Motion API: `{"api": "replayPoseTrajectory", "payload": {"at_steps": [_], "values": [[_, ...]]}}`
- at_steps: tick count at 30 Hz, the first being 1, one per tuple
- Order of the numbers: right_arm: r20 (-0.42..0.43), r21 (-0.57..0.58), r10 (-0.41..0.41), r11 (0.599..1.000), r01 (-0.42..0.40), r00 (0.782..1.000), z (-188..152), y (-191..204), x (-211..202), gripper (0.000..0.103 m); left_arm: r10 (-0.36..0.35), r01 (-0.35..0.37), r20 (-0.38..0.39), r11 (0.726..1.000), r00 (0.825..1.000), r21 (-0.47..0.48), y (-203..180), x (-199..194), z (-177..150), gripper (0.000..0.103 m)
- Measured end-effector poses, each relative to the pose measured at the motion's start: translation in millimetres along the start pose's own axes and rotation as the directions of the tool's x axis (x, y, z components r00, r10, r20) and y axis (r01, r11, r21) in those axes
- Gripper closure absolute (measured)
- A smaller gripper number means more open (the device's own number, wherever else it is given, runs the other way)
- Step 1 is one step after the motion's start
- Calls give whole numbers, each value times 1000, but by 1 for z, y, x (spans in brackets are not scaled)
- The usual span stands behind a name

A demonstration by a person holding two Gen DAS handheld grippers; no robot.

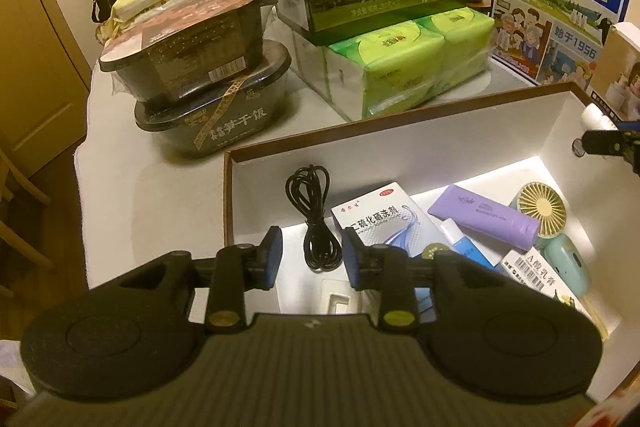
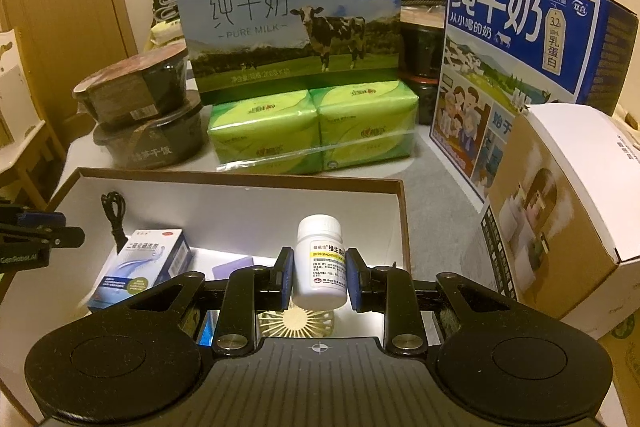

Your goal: Organize rigid objects

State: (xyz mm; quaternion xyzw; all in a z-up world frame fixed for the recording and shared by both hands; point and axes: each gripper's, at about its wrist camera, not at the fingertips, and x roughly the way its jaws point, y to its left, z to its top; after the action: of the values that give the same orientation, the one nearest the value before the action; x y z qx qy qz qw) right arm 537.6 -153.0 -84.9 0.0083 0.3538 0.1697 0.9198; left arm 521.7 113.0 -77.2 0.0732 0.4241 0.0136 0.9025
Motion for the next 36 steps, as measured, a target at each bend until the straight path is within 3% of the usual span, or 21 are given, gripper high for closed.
{"api": "replayPoseTrajectory", "payload": {"at_steps": [7, 12, 18, 23, 36], "values": [[46, 0, -32, 999, 32, 998, 4, -3, 0, 73, -17, 17, 11, 1000, 1000, -10, 1, -7, -6, 64], [58, 13, -2, 1000, 2, 998, -3, -6, -12, 53, -34, 34, 13, 999, 999, -20, 2, -16, -14, 60], [59, 30, 42, 999, -43, 997, -19, -8, -33, 41, -45, 46, 30, 999, 999, -9, -1, -33, -24, 55], [65, 58, 74, 995, -77, 995, -31, -8, -54, 35, -57, 58, 55, 998, 997, -19, -4, -53, -31, 49], [79, 96, 104, 989, -111, 991, -54, 4, -112, 25, -97, 99, 112, 995, 989, -9, -27, -119, -52, 48]]}}
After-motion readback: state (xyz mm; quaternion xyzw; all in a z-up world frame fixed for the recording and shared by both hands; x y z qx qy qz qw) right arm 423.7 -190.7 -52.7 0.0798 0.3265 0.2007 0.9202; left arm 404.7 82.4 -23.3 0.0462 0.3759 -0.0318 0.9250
